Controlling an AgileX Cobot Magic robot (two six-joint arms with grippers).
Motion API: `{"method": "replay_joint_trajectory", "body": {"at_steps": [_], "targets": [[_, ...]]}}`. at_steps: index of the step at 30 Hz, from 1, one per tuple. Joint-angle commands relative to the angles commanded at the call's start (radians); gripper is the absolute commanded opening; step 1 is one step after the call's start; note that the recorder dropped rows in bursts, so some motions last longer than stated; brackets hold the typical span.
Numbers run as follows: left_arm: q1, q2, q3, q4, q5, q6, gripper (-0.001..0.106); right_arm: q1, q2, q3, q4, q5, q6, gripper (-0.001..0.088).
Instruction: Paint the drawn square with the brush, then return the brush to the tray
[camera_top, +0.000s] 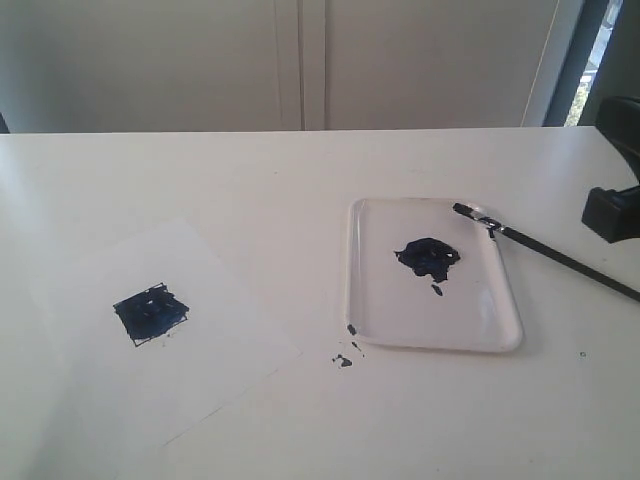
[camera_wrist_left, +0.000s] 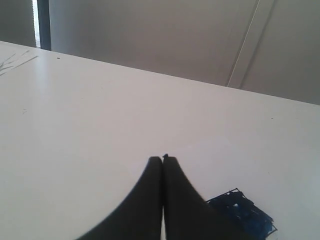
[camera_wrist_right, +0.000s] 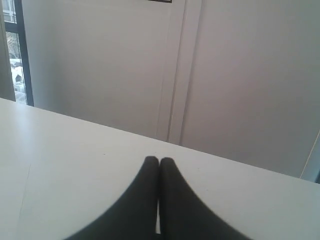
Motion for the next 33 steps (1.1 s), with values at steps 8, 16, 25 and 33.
{"method": "replay_joint_trajectory", "body": {"at_steps": [8, 16, 25, 33], "targets": [[-0.009, -0.009, 0.0, 0.0, 0.0, 0.0, 0.0, 0.018, -0.03, 0.0, 0.0, 0.02, 0.0, 0.0], [0.218, -0.225, 0.0, 0.007, -0.001, 0.0, 0.0, 0.019, -0.404, 0.0, 0.0, 0.037, 0.0, 0.0], [0.37, -0.478, 0.003, 0.007, -0.005, 0.0, 0.0, -0.094, -0.727, 0.096, 0.0, -0.033, 0.0, 0.0], [0.39, -0.478, 0.003, 0.005, 0.001, 0.0, 0.0, -0.211, -0.727, 0.363, 0.007, -0.137, 0.0, 0.0]]}}
